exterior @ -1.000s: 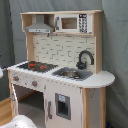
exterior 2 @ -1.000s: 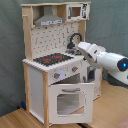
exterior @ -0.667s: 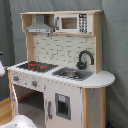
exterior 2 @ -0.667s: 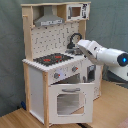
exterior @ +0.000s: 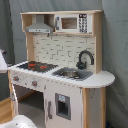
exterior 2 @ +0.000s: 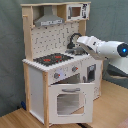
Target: Play with the kitchen
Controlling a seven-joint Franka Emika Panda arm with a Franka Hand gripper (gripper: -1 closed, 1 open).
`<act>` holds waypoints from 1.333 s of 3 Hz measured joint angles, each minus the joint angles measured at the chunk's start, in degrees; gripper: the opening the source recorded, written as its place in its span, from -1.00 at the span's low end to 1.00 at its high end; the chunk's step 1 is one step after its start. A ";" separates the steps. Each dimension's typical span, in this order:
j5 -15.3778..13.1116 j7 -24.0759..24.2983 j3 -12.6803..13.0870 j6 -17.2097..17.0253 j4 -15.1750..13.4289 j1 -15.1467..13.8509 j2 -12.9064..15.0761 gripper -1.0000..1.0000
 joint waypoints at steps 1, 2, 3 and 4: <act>1.63 -4.17 -0.15 -2.64 0.27 1.29 2.15 1.00; 3.76 -8.02 -0.20 -6.57 0.38 3.24 4.39 1.00; 5.94 -11.68 -1.34 -10.53 0.38 4.46 6.12 1.00; 8.41 -16.30 -3.25 -14.84 0.40 4.86 7.62 1.00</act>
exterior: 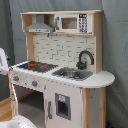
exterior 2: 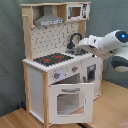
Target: Play with the kitchen
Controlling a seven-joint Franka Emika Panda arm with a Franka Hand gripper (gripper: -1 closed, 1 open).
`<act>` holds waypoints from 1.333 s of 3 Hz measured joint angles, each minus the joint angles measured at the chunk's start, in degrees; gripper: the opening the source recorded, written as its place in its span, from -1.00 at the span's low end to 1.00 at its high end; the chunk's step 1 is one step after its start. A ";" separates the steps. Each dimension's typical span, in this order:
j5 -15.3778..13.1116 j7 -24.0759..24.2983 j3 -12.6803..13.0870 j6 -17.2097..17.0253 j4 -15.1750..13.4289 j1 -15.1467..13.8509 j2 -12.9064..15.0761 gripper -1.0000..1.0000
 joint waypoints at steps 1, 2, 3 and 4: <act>1.79 -3.69 -1.46 -3.92 0.01 0.14 1.05 1.00; 3.45 -6.76 -2.34 -8.36 0.00 0.27 1.94 1.00; 5.88 -9.99 -2.44 -14.11 -0.03 0.29 2.88 1.00; 8.32 -13.10 -2.44 -18.78 -0.07 0.17 4.03 1.00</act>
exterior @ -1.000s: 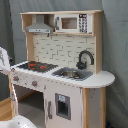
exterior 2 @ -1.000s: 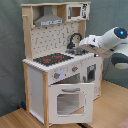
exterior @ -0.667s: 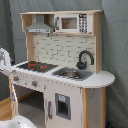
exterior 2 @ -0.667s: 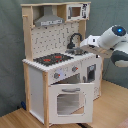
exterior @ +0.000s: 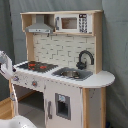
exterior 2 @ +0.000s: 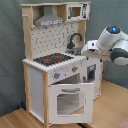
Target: Play with the kitchen
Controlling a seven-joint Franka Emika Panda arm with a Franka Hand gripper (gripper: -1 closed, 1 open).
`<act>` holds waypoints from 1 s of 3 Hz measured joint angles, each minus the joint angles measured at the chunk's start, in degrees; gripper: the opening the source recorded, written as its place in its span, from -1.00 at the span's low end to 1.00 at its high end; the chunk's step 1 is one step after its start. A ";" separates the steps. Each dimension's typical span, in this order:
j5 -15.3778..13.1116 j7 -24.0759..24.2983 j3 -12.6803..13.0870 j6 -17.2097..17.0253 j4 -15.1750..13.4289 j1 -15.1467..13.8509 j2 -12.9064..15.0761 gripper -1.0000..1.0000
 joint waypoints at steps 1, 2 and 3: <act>1.75 -3.73 0.00 -2.85 -0.05 -1.12 2.69 1.00; 1.99 -6.87 0.17 -3.37 -0.04 -2.92 7.16 1.00; 1.98 -9.00 1.31 -3.09 0.07 -4.51 12.64 1.00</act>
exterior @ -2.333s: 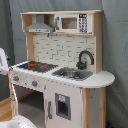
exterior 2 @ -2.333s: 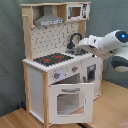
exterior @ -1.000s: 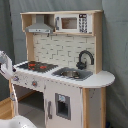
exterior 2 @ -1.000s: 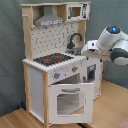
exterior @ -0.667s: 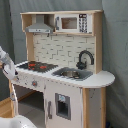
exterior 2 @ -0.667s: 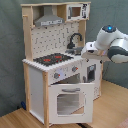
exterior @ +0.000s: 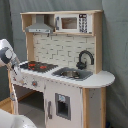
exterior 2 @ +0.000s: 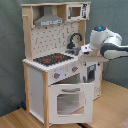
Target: Play with the kitchen
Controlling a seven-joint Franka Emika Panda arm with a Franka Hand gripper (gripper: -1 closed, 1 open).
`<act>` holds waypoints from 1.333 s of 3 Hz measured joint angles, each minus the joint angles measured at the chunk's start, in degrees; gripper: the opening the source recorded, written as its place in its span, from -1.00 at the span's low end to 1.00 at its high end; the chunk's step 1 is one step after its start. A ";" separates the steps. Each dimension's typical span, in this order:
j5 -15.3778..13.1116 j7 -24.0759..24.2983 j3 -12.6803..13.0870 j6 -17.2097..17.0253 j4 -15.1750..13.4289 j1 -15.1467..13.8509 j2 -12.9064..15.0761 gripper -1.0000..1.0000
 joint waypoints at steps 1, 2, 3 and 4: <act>0.00 -0.72 2.12 0.88 0.07 -1.07 5.29 1.00; -0.02 -0.74 4.86 2.85 0.06 -2.60 10.46 1.00; -0.02 -0.59 8.14 4.88 -0.12 -5.27 14.61 1.00; -0.02 -0.20 12.22 7.30 -0.23 -8.82 17.06 1.00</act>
